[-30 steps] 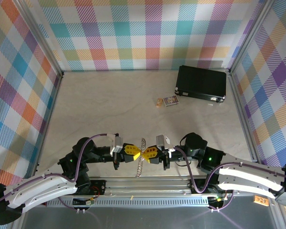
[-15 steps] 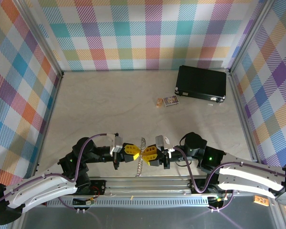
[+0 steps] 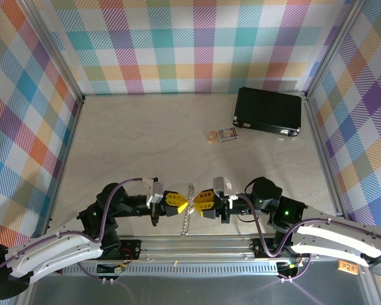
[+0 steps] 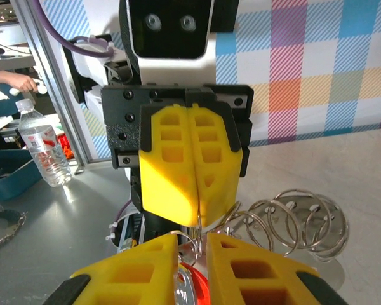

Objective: Put the keys on the keyring

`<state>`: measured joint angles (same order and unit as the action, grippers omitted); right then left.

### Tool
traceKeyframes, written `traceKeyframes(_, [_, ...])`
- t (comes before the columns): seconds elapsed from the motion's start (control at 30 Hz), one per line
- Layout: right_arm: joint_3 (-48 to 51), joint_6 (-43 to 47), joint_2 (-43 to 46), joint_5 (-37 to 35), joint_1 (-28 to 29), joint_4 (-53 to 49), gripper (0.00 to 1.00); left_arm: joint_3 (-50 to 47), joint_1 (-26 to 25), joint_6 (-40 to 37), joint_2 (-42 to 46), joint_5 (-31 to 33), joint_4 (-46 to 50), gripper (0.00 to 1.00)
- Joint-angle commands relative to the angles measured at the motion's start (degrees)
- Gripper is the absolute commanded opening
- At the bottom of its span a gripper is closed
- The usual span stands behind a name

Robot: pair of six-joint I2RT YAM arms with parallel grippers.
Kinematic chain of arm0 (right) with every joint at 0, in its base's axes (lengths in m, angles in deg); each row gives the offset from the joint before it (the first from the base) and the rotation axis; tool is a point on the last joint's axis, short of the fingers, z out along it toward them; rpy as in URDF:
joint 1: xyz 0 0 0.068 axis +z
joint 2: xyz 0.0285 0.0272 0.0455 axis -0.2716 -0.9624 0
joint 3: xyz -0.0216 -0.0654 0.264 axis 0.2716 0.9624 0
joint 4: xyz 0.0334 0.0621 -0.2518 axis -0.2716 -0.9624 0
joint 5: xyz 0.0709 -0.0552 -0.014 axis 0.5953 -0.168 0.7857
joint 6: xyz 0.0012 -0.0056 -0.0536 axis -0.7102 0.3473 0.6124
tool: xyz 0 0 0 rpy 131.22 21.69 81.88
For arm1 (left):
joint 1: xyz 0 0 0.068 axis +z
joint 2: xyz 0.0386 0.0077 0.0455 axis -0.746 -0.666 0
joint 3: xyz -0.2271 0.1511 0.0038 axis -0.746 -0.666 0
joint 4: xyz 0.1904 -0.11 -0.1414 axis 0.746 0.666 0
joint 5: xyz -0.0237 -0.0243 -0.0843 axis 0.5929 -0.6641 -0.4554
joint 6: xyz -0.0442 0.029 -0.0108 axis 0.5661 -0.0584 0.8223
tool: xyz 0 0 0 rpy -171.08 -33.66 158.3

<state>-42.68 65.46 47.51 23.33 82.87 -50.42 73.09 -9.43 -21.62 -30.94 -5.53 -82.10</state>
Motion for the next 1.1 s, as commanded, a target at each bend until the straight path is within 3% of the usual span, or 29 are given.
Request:
traceKeyframes(0.0, [-1.2, -1.1, -1.5, 1.8, -0.1, 0.5, 0.19, 0.8, 0.0, -0.3, 0.4, -1.5, -3.4, 0.00])
traceKeyframes(1.07, [-1.6, -2.2, -4.1, 1.8, -0.1, 3.9, 0.17, 0.2, -0.1, -0.4, 0.7, -1.2, -3.1, 0.00])
